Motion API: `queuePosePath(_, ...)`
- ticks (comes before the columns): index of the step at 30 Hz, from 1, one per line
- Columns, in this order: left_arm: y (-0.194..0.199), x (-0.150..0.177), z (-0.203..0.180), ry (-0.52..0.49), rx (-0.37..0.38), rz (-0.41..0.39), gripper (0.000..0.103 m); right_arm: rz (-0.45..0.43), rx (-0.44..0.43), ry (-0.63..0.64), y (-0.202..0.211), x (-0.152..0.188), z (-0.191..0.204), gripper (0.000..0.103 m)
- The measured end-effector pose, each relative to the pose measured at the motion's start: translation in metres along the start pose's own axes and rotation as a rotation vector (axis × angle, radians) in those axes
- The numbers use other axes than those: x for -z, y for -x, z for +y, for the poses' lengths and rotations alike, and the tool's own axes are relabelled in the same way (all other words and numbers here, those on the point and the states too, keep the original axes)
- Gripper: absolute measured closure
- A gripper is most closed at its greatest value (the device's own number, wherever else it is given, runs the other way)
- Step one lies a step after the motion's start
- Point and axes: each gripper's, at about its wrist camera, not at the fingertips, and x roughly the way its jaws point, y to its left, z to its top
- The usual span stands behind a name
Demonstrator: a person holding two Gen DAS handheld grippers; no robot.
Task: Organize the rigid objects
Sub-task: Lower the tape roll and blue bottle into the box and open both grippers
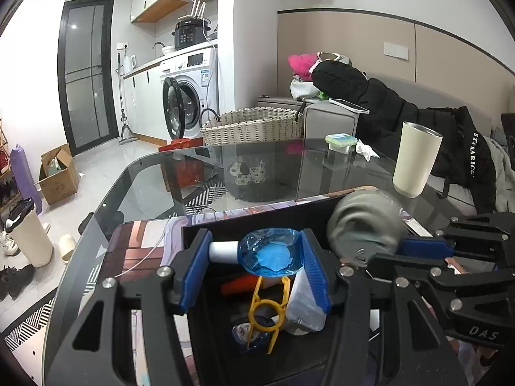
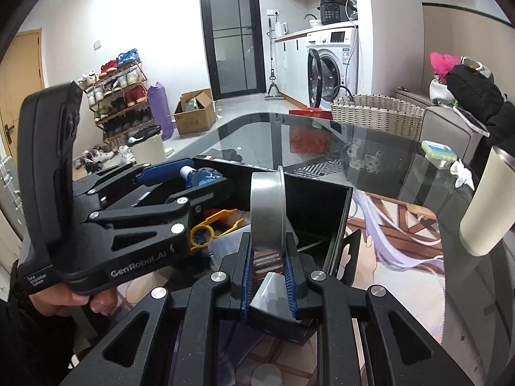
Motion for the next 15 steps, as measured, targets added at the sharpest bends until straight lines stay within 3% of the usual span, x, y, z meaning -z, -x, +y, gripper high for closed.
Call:
queuePosePath(8, -0.001, 0.000, 0.000, 0.004, 0.000, 0.007, 0.048, -0.011, 0.039, 0.028, -0.001, -0.001, 0.006, 0.084)
queuePosePath(10, -0.001, 0.000, 0.000, 0.003, 0.000, 0.007, 0.048, -0.038, 0.039, 0.036, 0.006, 0.000, 0.008, 0.079)
queuePosePath(12, -0.001, 0.000, 0.000, 0.002, -0.001, 0.003, 0.048, -0.082, 0.039, 0.048, 0.017, 0.002, 0.008, 0.061)
queuePosePath(15, -0.001, 0.001, 0.000, -0.005, 0.007, 0.006, 0.042, -0.097, 0.051, 0.049, 0.027, 0.004, 0.007, 0.052)
